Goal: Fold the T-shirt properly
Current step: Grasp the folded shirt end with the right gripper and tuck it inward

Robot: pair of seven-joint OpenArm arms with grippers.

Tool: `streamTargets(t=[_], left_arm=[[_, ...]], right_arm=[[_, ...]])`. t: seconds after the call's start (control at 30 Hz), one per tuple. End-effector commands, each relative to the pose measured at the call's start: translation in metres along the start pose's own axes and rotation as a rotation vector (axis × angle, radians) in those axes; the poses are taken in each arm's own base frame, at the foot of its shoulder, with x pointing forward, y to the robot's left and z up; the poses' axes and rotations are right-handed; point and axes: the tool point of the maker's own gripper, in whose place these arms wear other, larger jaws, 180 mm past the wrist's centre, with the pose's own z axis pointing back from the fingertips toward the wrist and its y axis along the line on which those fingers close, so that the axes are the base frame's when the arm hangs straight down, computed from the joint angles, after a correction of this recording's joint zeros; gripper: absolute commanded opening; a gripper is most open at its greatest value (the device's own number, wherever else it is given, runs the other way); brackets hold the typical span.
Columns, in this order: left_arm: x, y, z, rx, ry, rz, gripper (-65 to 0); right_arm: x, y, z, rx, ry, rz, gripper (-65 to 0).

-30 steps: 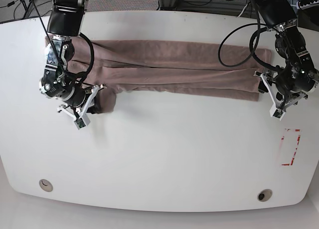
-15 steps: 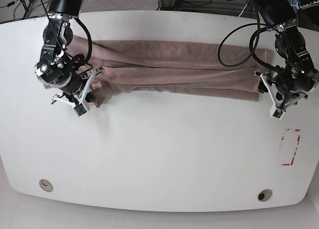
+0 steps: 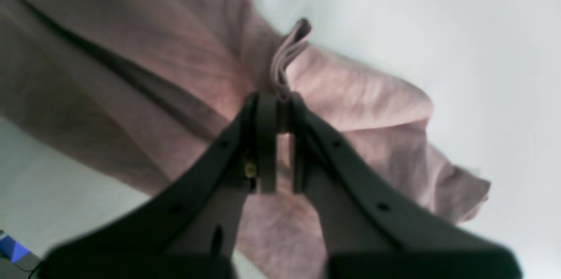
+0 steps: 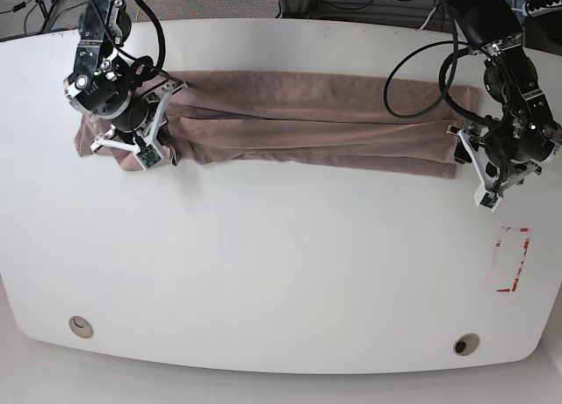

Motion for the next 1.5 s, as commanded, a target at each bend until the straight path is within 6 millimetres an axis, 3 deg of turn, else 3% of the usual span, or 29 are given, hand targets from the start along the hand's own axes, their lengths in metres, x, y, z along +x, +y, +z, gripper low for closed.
streamTargets(t=[0.0, 0.3, 0.43, 0.67, 0.9, 0.97, 1.07, 1.2, 1.27, 1.47], left_arm=[[0.012, 0.007, 0.006, 0.022, -0.038, -0.01, -29.2], [0.012, 0.007, 0.006, 0.021, -0.037, -0.011, -29.2], [0.011, 0.007, 0.006, 0.021, -0.035, -0.01, -29.2], [0.011, 0.006, 0.005, 0.021, -0.034, -0.01, -29.2], [0.009, 0.006, 0.005, 0.02, -0.031, -0.01, -29.2], [0.009, 0.006, 0.005, 0.02, -0.031, -0.01, -29.2], [0.009, 0.006, 0.005, 0.019, -0.03, -0.01, -29.2], [0.008, 0.006, 0.005, 0.018, -0.028, -0.01, -29.2], [0.008, 0.006, 0.005, 0.018, -0.028, -0.01, -29.2], [0.008, 0.006, 0.005, 0.018, -0.028, -0.01, -29.2]], right_arm=[[0.003, 0.001, 0.007, 0.008, -0.034, -0.011, -61.4], [-0.01, 0.005, 0.028, 0.093, -0.126, -0.195, -61.4], [-0.017, 0.016, 0.035, 0.146, -0.146, -0.25, -61.4], [-0.032, 0.036, 0.039, 0.207, -0.125, -0.296, -61.4], [-0.043, 0.042, 0.039, 0.214, -0.094, -0.308, -60.4], [-0.044, 0.042, 0.039, 0.211, -0.09, -0.306, -57.1], [-0.044, 0.042, 0.039, 0.211, -0.088, -0.305, -45.8], [-0.046, 0.043, 0.041, 0.215, -0.085, -0.307, -26.2], [-0.046, 0.043, 0.042, 0.216, -0.085, -0.305, -20.0], [-0.032, 0.046, 0.046, 0.255, -0.15, -0.332, -20.0]])
